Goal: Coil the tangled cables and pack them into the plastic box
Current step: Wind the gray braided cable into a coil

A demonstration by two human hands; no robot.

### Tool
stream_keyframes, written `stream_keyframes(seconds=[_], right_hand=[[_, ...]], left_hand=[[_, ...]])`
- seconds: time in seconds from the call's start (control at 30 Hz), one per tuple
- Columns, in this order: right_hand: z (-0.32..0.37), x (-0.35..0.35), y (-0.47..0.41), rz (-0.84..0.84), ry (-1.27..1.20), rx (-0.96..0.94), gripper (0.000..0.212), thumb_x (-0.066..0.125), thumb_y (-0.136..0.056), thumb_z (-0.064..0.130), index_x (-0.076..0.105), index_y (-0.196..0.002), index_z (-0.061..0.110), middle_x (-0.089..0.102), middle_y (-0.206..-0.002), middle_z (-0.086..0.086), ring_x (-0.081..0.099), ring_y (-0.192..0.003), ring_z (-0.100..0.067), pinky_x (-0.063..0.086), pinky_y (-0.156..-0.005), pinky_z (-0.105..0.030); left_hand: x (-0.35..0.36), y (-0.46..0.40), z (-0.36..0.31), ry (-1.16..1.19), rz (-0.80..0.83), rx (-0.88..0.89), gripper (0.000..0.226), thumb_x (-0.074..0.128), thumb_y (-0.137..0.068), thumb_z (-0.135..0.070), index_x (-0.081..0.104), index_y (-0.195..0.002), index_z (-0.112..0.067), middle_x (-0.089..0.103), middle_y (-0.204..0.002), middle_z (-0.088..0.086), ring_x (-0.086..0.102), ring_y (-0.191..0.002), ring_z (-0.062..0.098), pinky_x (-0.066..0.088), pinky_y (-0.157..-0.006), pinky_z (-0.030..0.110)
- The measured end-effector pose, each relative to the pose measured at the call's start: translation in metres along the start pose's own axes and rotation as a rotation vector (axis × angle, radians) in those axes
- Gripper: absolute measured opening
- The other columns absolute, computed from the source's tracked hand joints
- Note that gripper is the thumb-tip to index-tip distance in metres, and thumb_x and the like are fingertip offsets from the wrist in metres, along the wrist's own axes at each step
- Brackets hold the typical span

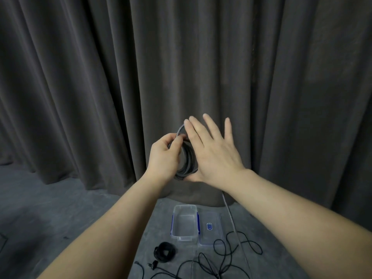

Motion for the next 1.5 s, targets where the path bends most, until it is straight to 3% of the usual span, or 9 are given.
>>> stream_keyframes(seconds=[0.1, 0.23, 0.33, 0.47, 0.7, 0.93, 1.3, 1.4, 1.5], right_hand=[[-0.005, 0.005, -0.002, 0.129, -0.057, 0.041, 0.135, 0.066, -0.050, 0.080, 0.013, -0.153, 0.010, 0.039, -0.143, -0.002, 0.033, -0.135, -0.029, 0.018, -0.112, -0.062], [-0.011, 0.011, 0.004, 0.261, -0.349, 0.138, 0.138, 0.069, -0.053, 0.077, -0.006, -0.153, 0.018, 0.030, -0.144, 0.002, 0.036, -0.130, -0.023, 0.036, -0.103, -0.041], [-0.011, 0.019, 0.009, 0.337, -0.630, 0.213, 0.136, 0.077, -0.057, 0.066, -0.012, -0.152, 0.027, 0.025, -0.150, 0.003, 0.039, -0.133, -0.023, 0.041, -0.097, -0.034], [-0.008, 0.026, 0.009, 0.335, -0.788, 0.243, 0.138, 0.082, -0.056, 0.059, -0.012, -0.152, 0.030, 0.021, -0.155, 0.004, 0.032, -0.140, -0.019, 0.037, -0.106, -0.032], [-0.008, 0.025, 0.010, 0.257, -0.832, 0.313, 0.136, 0.087, -0.052, 0.056, 0.001, -0.154, 0.025, 0.032, -0.155, 0.005, 0.035, -0.139, -0.012, 0.034, -0.107, -0.024], [-0.015, 0.027, 0.016, 0.210, -0.946, 0.428, 0.135, 0.089, -0.044, 0.058, 0.010, -0.151, 0.038, 0.056, -0.136, 0.009, 0.053, -0.124, -0.010, 0.045, -0.099, -0.023], [-0.006, 0.028, 0.016, 0.307, -0.896, 0.359, 0.132, 0.083, -0.061, 0.055, -0.005, -0.153, 0.024, 0.041, -0.150, 0.006, 0.040, -0.136, -0.014, 0.036, -0.093, -0.019], [-0.015, 0.028, 0.019, 0.330, -0.819, 0.367, 0.127, 0.076, -0.062, 0.065, -0.001, -0.154, 0.023, 0.047, -0.147, 0.002, 0.043, -0.134, -0.018, 0.040, -0.100, -0.026], [-0.024, 0.030, 0.024, 0.304, -0.792, 0.414, 0.104, 0.062, -0.074, 0.068, 0.013, -0.154, 0.024, 0.058, -0.135, -0.002, 0.058, -0.117, -0.019, 0.044, -0.099, -0.032]], left_hand=[[0.004, 0.003, 0.000, 0.031, 0.054, 0.006, 0.014, 0.054, -0.097, -0.015, 0.068, -0.099, -0.015, 0.054, -0.054, -0.017, 0.046, -0.048, 0.000, 0.036, -0.053, 0.018], [0.007, 0.002, -0.004, 0.118, 0.112, -0.010, 0.035, 0.060, -0.085, -0.016, 0.061, -0.120, -0.020, 0.053, -0.054, -0.014, 0.045, -0.046, 0.001, 0.037, -0.050, 0.013], [0.008, 0.002, -0.006, 0.211, 0.056, -0.015, 0.026, 0.055, -0.095, -0.007, 0.063, -0.112, -0.025, 0.043, -0.051, -0.011, 0.033, -0.045, 0.008, 0.031, -0.045, 0.020], [0.011, 0.005, -0.007, 0.310, -0.013, -0.040, 0.022, 0.051, -0.098, -0.008, 0.066, -0.108, -0.021, 0.040, -0.054, -0.003, 0.031, -0.046, 0.011, 0.029, -0.043, 0.020], [0.013, 0.006, -0.012, 0.313, -0.028, -0.007, 0.021, 0.051, -0.098, -0.010, 0.070, -0.099, -0.020, 0.040, -0.054, -0.003, 0.031, -0.049, 0.011, 0.029, -0.045, 0.021], [0.017, 0.009, -0.016, 0.258, 0.068, 0.009, 0.024, 0.051, -0.096, -0.003, 0.065, -0.104, -0.020, 0.043, -0.051, -0.010, 0.033, -0.045, 0.009, 0.032, -0.047, 0.022], [0.010, 0.005, -0.009, 0.438, -0.039, -0.047, 0.019, 0.048, -0.100, -0.009, 0.067, -0.100, -0.013, 0.029, -0.053, -0.003, 0.022, -0.045, 0.009, 0.019, -0.043, 0.022], [0.007, 0.005, -0.010, 0.433, -0.027, -0.027, 0.020, 0.047, -0.100, -0.009, 0.067, -0.098, -0.015, 0.028, -0.052, -0.003, 0.022, -0.045, 0.009, 0.018, -0.044, 0.023], [0.001, 0.003, -0.013, 0.414, -0.035, 0.008, 0.020, 0.046, -0.101, -0.010, 0.065, -0.099, -0.015, 0.029, -0.050, -0.006, 0.023, -0.043, 0.007, 0.017, -0.044, 0.024]])
Point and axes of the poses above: each hand's wrist, its own y-axis away from the middle knuckle, its own x-axis out of the palm, z = x × y, the point moved 6 cm from there along -y, towards the middle knuckle
